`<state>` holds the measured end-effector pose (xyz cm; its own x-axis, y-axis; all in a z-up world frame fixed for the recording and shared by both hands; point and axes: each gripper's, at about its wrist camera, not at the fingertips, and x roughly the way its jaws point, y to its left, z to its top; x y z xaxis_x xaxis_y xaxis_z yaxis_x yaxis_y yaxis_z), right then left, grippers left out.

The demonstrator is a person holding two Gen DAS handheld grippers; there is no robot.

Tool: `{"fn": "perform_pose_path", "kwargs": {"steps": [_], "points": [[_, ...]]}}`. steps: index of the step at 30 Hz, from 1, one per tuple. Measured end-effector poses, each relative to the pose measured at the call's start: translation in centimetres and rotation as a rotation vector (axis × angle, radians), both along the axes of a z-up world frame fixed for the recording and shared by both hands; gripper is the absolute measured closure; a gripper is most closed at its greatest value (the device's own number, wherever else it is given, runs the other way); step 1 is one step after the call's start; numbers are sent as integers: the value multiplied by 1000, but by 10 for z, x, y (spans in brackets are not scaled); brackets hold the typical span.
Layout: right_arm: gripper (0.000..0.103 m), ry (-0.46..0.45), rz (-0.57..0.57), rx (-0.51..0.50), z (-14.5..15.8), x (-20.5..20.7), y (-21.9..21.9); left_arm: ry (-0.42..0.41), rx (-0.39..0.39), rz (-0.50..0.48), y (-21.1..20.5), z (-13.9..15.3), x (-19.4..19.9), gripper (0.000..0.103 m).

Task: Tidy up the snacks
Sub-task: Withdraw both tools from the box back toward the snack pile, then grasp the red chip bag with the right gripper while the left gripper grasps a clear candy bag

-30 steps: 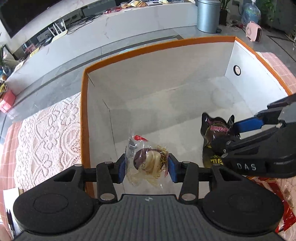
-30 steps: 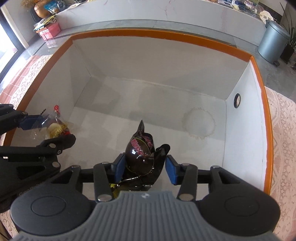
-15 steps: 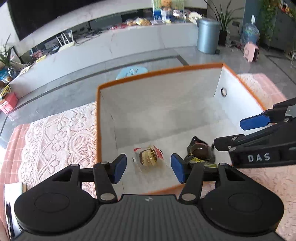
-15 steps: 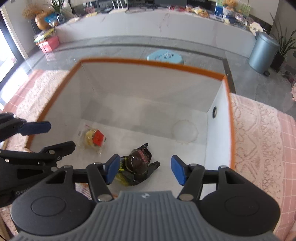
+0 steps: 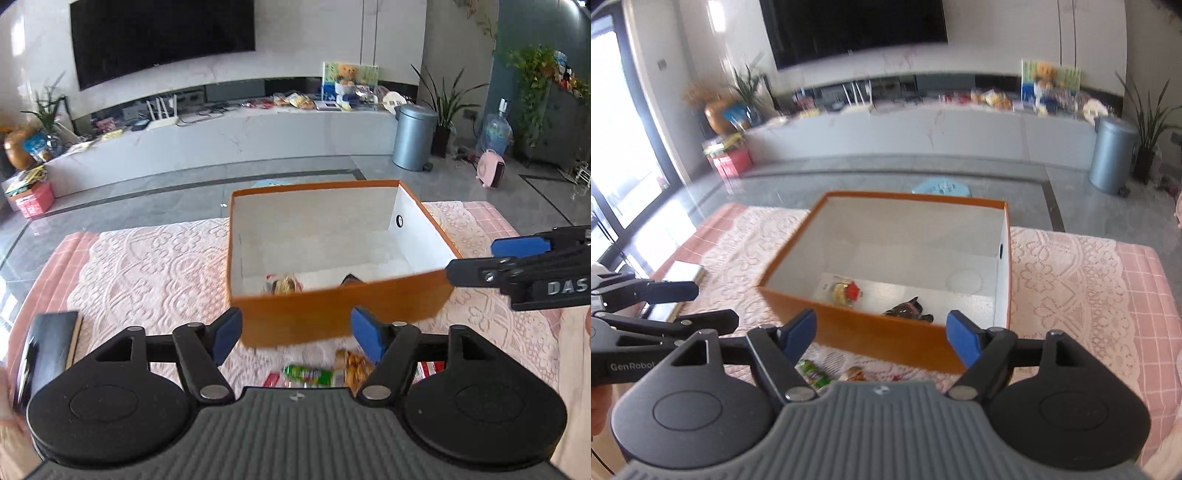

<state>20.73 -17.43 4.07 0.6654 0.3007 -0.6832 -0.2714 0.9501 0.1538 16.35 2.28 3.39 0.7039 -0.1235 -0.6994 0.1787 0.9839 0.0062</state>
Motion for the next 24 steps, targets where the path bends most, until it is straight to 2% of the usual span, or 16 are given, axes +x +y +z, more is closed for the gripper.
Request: {"fn": "perform_pose_path", "kwargs": {"steps": [7,10,13,19,24], "points": [[18,-106,-19,56,-17,-80,-11,-4,16,19,1,-19,-55,16],[18,-146,-52,58,-31,-110,-15,-12,45,-19,-2,-31,-74,14],[18,-183,-92,47,-47,-135,-16,19,76,-43,-5,-49,-89,13],[18,-221,-187,19,-83,-162,-16,103,117,2,-2,-91,-88,13],[18,-208,-187,-53,-108,-160,-10,145,120,39,13,-119,-77,13]]}}
